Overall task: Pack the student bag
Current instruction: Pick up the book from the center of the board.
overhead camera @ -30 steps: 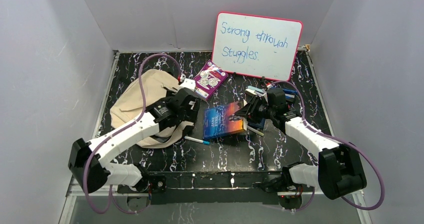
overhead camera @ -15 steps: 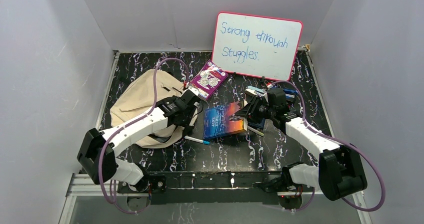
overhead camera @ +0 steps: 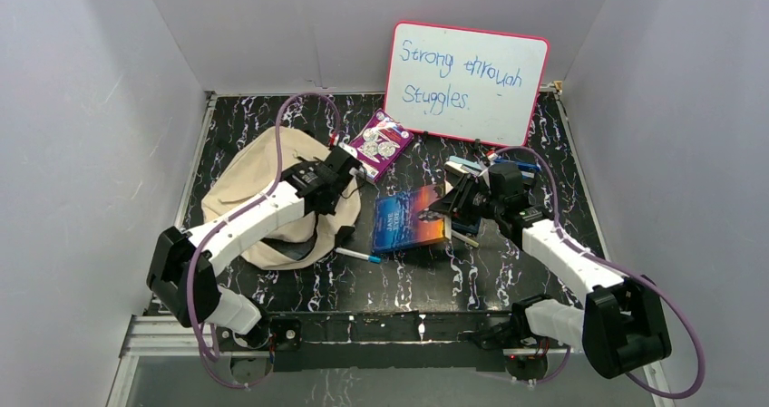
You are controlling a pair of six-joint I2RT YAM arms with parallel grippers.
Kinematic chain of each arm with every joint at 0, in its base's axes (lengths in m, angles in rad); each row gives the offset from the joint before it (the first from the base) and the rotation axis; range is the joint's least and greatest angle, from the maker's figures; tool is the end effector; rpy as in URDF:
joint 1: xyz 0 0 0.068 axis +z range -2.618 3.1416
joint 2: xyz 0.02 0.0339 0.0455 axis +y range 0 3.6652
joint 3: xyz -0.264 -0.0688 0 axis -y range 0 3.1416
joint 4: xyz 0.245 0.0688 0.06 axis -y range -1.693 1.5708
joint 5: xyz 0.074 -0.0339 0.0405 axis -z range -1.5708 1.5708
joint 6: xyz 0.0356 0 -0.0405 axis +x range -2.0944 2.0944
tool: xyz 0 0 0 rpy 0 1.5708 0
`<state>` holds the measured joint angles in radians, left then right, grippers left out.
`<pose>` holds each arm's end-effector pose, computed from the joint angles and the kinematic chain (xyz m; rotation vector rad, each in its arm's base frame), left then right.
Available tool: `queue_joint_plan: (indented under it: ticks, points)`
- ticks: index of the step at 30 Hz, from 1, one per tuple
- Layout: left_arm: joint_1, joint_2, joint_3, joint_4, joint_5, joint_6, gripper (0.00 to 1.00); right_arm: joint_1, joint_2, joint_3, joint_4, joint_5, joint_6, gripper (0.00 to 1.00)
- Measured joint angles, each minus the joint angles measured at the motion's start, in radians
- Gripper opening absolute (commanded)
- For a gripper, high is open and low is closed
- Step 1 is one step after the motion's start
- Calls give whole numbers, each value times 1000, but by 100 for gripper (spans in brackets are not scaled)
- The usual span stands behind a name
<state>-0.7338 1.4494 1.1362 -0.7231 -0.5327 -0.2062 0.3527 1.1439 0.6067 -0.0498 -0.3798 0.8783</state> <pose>0.2296 -0.1827 0.2671 0.4564 2.3829 0.2885 0.2216 0.0956 0.2207 0.3716 2.3002 1.0808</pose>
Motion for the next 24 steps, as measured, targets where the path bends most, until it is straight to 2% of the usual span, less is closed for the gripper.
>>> queue_joint_plan:
  ticks: [7, 14, 24]
  points:
    - [21, 0, 151, -12, 95, 9, 0, 0, -121, -6, -47, 64, -55, 0]
    - [36, 5, 228, -11, 219, 9, 0, 0, -254, -6, -121, 163, -112, 0]
    - [159, 7, 315, -35, 294, 31, 0, -3, -269, 33, -174, 185, -125, 0]
